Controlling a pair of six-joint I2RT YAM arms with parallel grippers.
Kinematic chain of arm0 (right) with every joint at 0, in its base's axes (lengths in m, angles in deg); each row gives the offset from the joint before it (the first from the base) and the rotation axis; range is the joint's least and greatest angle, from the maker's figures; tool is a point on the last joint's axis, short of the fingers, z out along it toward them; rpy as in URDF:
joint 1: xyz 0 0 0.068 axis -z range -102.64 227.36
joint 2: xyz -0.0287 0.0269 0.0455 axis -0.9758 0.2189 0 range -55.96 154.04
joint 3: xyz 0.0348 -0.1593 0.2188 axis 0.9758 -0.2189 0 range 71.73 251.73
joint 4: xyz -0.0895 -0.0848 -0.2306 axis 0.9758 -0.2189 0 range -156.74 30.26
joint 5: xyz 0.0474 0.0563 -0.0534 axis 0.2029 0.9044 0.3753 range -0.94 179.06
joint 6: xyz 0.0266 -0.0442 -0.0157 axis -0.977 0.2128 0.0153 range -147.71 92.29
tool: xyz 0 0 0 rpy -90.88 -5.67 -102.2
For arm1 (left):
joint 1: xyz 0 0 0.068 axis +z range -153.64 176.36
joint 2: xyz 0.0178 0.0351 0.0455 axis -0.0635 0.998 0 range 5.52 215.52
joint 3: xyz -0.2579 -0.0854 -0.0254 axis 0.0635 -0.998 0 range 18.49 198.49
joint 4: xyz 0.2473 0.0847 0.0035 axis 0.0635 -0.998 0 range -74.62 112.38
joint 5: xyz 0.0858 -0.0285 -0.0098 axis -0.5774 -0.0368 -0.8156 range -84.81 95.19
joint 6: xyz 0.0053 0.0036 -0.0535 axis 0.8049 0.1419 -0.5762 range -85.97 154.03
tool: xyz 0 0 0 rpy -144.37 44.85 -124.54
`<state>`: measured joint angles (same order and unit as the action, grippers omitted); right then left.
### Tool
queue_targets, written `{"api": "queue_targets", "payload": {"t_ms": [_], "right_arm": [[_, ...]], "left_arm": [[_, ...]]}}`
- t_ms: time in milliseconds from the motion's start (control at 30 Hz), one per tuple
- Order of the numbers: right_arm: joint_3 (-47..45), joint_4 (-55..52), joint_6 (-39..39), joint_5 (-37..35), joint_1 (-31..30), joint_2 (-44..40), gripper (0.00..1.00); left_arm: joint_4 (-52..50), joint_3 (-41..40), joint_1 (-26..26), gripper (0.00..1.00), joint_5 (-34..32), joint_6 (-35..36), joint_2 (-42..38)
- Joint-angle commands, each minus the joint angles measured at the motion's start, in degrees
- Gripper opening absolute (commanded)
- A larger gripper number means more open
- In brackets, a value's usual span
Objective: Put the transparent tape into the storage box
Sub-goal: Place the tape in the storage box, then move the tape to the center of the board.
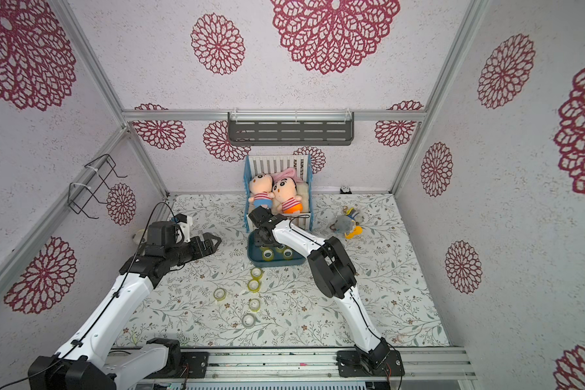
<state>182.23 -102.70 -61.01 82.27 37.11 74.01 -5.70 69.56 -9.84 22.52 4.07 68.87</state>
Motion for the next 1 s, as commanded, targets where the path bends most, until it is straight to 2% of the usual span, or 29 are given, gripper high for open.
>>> {"api": "queue_targets", "payload": {"t_ms": [0, 300, 433, 533, 633, 800, 900, 967], "right_arm": [[-3.81, 2.39, 1.08, -2.17, 0.09, -10.06, 0.6], [-32.24, 16.65, 1.63, 2.24, -2.18, -32.68, 0.58], [-43.49, 21.1, 1.6, 1.93, -7.09, -40.9, 0.59], [-49.69, 22.89, 0.31, 0.74, -10.6, -44.92, 0.6], [-53.42, 22.86, -2.74, 0.21, -12.06, -46.71, 0.6], [-56.3, 22.7, -8.03, -3.76, -15.12, -46.39, 0.63], [-55.61, 21.25, -11.57, -6.67, -17.0, -43.59, 0.64], [-54.75, 21.14, -14.24, -8.49, -18.7, -41.2, 0.67]], "left_arm": [[1.27, 0.44, 0.22, 0.97, 0.34, 0.73, 0.19], [-0.39, 0.4, 0.0, 0.97, -1.18, -0.13, 1.06], [-3.01, 0.66, 0.13, 0.97, -0.84, -4.72, 3.86], [-6.17, 0.73, -0.12, 0.97, 3.16, -8.94, 5.35], [-8.72, -0.27, -1.56, 0.97, 5.24, -10.8, 4.93], [-16.49, -1.15, -6.2, 0.97, -3.46, -11.8, 1.33], [-17.96, -3.98, -6.63, 0.97, -4.62, -14.69, -1.56], [-18.8, -5.33, -6.64, 0.97, -9.32, -15.71, -4.45]]}}
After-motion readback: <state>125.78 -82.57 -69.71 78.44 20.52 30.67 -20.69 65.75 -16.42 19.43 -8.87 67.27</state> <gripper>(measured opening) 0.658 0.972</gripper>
